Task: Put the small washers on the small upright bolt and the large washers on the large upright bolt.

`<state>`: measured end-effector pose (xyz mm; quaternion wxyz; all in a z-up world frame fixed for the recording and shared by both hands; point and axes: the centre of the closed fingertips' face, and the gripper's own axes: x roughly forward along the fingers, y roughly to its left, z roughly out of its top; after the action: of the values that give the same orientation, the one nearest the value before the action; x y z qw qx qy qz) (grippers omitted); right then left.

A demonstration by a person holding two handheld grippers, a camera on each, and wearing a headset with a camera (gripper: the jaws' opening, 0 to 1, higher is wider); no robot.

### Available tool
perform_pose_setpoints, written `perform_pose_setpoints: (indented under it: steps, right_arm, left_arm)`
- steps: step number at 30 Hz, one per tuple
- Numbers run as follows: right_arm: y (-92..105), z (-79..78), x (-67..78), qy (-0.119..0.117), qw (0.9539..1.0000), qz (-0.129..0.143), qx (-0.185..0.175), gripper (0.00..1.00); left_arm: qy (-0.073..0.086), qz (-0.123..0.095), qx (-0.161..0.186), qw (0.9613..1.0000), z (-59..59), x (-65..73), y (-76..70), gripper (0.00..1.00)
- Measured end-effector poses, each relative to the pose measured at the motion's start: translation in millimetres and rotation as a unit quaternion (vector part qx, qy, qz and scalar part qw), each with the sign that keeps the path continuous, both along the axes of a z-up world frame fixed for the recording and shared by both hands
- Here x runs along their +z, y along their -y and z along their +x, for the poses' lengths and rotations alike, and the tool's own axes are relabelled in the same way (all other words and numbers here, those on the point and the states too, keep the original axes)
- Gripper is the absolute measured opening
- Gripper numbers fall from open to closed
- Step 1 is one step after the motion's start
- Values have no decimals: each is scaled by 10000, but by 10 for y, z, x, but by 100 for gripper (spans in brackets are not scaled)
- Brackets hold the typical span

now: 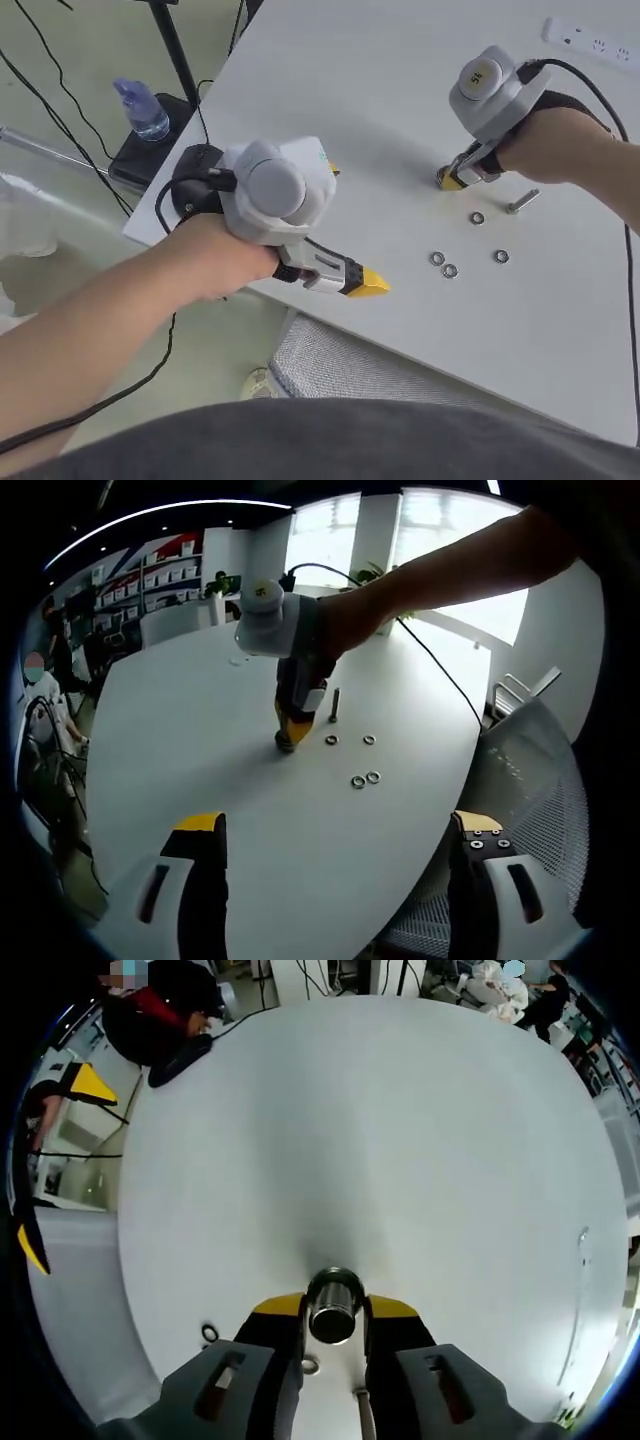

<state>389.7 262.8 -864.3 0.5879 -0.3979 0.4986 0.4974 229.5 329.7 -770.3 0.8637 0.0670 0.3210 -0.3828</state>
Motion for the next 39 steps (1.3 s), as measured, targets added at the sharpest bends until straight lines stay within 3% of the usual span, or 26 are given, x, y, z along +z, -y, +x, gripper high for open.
perform_pose_setpoints:
  steps: [22, 29, 32, 36, 39]
  right_arm:
    - [-2, -19, 7, -1, 9999, 65, -102, 22]
    - [-10, -30, 9, 29, 9999, 125, 34, 24]
    - [-33, -39, 32, 61, 9997, 218, 74, 25]
    - [-35, -54, 47, 122, 9993, 189, 292, 39]
    - [-49, -57, 84, 73, 9994, 243, 229, 38]
  left_arm:
    - [-40, 125, -91, 9999, -28, -40, 9, 90]
    - [-12, 99, -131, 9999, -57, -38, 32, 88]
    - [-24, 78, -121, 9999, -54, -46, 37, 88]
    - [-52, 83, -133, 9999, -66, -73, 41, 88]
    - [-38, 71, -123, 9999, -65, -65, 39, 88]
